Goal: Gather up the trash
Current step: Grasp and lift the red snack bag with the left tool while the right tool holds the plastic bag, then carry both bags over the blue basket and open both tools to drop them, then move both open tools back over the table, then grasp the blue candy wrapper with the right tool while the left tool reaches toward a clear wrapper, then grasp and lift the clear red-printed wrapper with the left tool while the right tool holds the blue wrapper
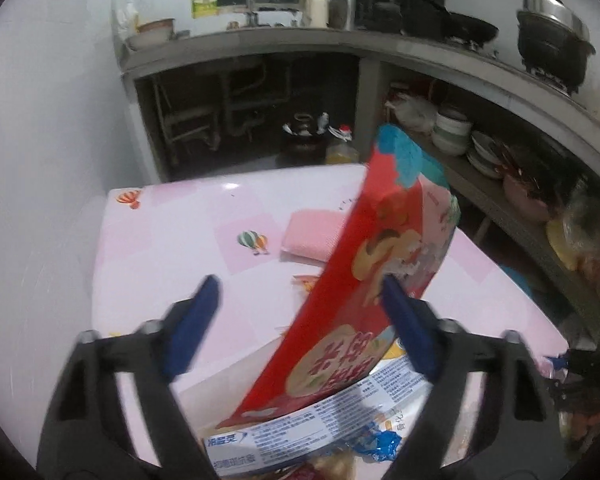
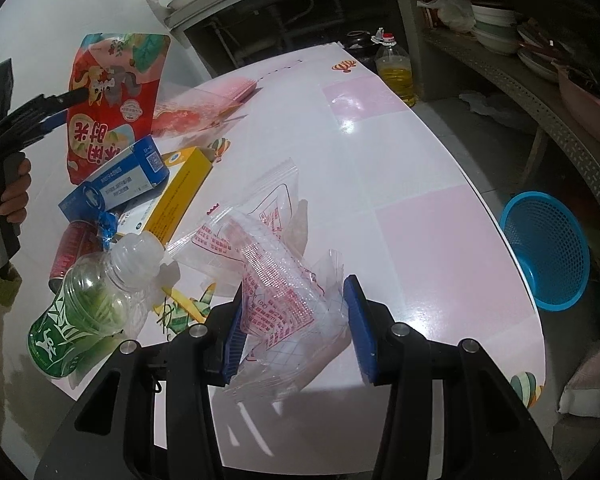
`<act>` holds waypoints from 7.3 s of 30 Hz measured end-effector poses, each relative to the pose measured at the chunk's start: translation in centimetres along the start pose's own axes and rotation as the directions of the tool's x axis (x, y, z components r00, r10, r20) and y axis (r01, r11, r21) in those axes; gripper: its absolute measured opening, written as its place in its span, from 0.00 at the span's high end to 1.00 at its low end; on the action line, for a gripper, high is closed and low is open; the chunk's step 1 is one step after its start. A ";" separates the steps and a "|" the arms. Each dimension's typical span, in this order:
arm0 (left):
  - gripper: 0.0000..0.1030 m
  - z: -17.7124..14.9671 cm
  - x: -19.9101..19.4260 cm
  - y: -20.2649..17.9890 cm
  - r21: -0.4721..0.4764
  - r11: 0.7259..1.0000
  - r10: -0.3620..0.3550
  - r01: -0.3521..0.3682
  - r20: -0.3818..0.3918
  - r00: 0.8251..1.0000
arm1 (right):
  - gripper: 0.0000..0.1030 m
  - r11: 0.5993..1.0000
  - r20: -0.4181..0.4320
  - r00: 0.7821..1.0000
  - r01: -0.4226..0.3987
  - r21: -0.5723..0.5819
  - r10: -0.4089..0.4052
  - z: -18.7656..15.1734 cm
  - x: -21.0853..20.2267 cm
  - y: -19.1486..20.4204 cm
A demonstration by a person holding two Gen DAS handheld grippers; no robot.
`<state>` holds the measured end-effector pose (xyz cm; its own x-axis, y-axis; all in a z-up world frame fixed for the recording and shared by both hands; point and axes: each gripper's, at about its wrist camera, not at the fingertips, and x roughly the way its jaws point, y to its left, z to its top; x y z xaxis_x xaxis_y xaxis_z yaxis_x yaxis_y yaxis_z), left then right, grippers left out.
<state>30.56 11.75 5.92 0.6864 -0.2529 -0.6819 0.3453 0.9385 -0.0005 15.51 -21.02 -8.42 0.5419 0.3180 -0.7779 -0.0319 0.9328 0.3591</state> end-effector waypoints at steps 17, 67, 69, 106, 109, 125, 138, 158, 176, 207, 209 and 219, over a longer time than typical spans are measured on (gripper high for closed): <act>1.00 -0.6 -2.4 -2.9 0.135 0.985 0.103 -0.112 0.073 0.992 | 0.59 1.000 0.062 0.998 -0.012 0.003 0.012 0.2 -1.6 -0.1; 1.00 1.7 19.1 -47.9 0.086 0.857 -0.451 0.508 -0.351 0.821 | 0.65 0.582 0.240 0.960 -0.116 0.805 -0.141 -7.7 -5.3 -35.2; 1.00 1.6 21.9 -49.6 0.085 0.868 -0.425 0.489 -0.383 0.820 | 0.65 0.536 0.218 0.967 -0.115 0.837 -0.134 -7.3 -2.5 -37.6; 0.17 0.6 9.4 -39.2 0.133 0.895 -0.384 0.426 -0.256 0.887 | 0.06 0.726 0.191 0.822 0.334 0.602 -0.536 -8.5 -8.2 -26.2; 0.17 -0.5 5.5 -36.4 0.150 0.899 -0.378 0.411 -0.206 0.903 | 0.06 0.730 0.225 0.764 0.419 0.540 -0.605 -7.8 -11.2 -22.8; 0.08 -6.2 -7.2 -19.7 -0.067 0.905 -0.421 0.419 -0.022 0.907 | 0.06 0.838 0.420 0.747 0.541 0.065 -0.515 -2.3 -16.5 -3.4; 0.08 -14.5 -12.2 -6.3 -0.149 0.954 -0.241 0.260 0.130 0.962 | 0.06 0.943 0.430 0.886 0.276 -0.184 -0.176 -1.9 -13.7 6.5; 0.08 -19.8 -11.8 1.3 -0.288 0.951 -0.069 0.111 0.153 0.986 | 0.19 0.958 0.102 0.972 -0.187 -0.217 0.213 3.0 -4.2 13.1; 0.09 -18.1 -9.4 3.3 -0.284 0.959 0.048 -0.006 0.143 0.989 | 0.48 0.716 -0.307 0.943 -0.304 -0.629 0.131 7.5 7.6 22.9; 0.28 0.1 1.1 8.8 -0.392 0.919 -0.085 0.048 -0.077 0.993 | 0.89 0.773 -0.328 0.904 -0.410 -0.485 0.274 8.2 6.7 18.8; 0.29 1.0 4.6 9.8 -0.427 0.904 -0.105 0.023 -0.170 0.980 | 0.89 0.773 -0.322 0.902 -0.418 -0.478 0.289 8.2 6.6 18.9; 0.43 -0.5 13.9 15.3 -0.643 0.761 -0.216 -0.089 -0.380 0.900 | 0.89 0.770 -0.320 0.884 -0.458 -0.444 0.341 8.7 7.5 18.6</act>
<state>45.07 22.68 -3.92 0.3000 -0.3405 -0.8911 -0.2100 0.8876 -0.4099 26.27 -2.78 -3.11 0.1994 0.6531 -0.7305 -0.6454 0.6485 0.4036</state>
